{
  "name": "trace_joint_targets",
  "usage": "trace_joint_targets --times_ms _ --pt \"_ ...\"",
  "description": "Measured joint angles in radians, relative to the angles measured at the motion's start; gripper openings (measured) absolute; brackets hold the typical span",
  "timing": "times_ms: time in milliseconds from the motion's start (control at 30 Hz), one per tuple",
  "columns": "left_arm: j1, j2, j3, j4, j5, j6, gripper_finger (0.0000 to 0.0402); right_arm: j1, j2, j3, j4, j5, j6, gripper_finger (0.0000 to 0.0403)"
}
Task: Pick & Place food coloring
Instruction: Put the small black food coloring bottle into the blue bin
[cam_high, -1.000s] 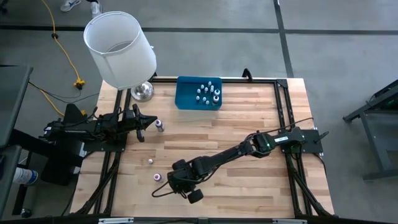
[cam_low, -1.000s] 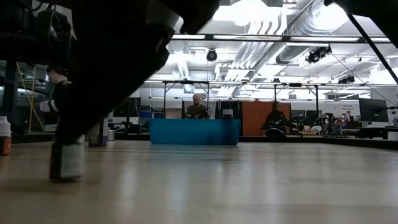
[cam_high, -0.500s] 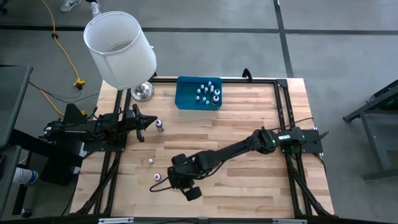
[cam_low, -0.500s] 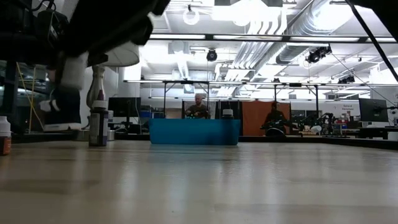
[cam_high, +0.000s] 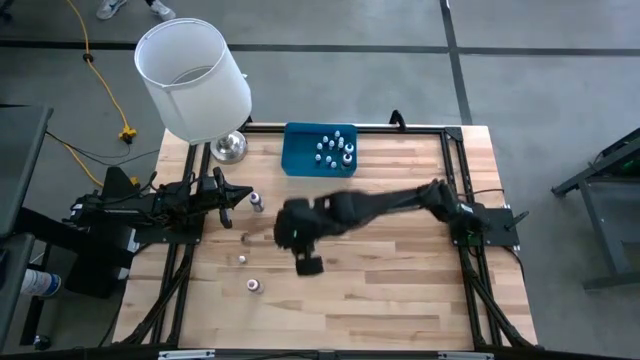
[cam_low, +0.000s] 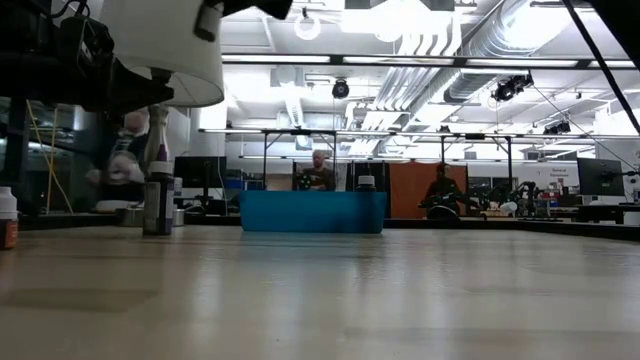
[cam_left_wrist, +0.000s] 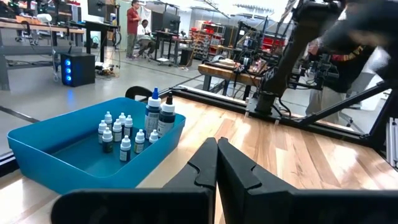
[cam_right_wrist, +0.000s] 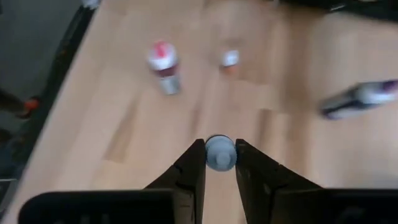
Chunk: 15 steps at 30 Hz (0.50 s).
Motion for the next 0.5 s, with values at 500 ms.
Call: trace_joint_targets --times_ms 500 --pt "0.0 0.0 0.0 0.0 0.0 0.0 0.0 -0.358 -0.119 0.0 -0.031 0.01 -0.213 0.0068"
